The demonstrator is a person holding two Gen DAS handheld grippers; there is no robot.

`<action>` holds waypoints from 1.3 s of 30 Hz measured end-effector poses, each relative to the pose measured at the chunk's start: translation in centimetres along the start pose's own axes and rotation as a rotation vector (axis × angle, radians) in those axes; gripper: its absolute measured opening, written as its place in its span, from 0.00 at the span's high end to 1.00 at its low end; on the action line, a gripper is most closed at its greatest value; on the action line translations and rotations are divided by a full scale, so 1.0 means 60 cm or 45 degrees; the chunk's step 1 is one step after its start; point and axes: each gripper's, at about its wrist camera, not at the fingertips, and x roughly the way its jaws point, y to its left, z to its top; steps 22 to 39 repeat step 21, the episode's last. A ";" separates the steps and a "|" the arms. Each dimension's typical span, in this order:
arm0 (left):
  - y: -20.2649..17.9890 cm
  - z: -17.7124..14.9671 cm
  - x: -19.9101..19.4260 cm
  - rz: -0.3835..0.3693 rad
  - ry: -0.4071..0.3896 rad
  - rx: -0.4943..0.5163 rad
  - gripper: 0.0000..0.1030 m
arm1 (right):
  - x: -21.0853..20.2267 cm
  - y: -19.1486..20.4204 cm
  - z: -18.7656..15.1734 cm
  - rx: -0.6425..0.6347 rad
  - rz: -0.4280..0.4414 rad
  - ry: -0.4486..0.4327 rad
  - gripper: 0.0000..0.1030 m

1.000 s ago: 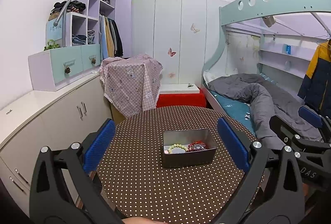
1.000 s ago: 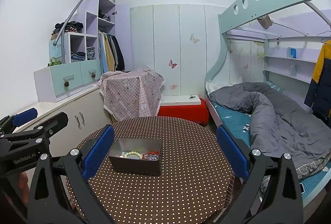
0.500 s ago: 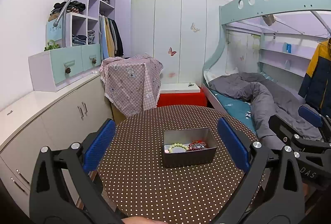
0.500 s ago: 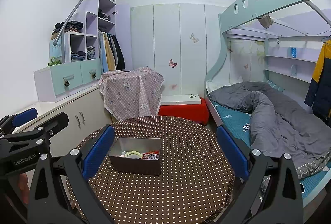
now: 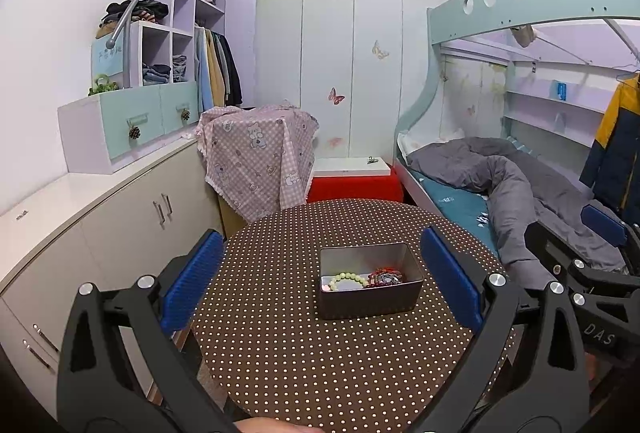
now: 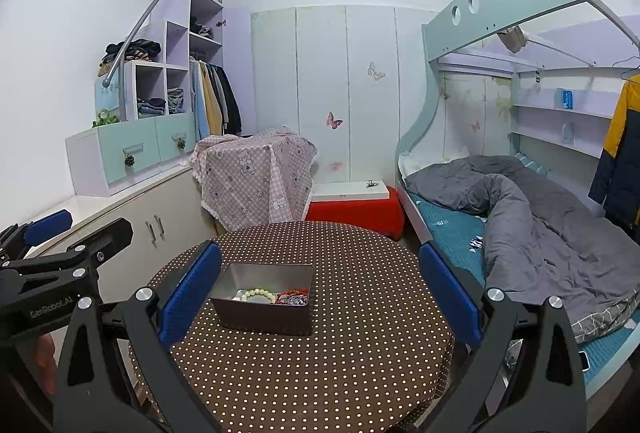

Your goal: Organize jewelry

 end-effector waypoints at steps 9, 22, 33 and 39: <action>0.004 -0.004 0.002 0.004 0.008 0.000 0.06 | 0.000 0.001 -0.006 0.001 0.004 0.008 0.08; 0.000 -0.009 0.002 -0.004 0.014 0.005 0.06 | 0.001 0.001 -0.010 0.005 0.009 0.017 0.08; 0.000 -0.009 0.002 -0.004 0.014 0.005 0.06 | 0.001 0.001 -0.010 0.005 0.009 0.017 0.08; 0.000 -0.009 0.002 -0.004 0.014 0.005 0.06 | 0.001 0.001 -0.010 0.005 0.009 0.017 0.08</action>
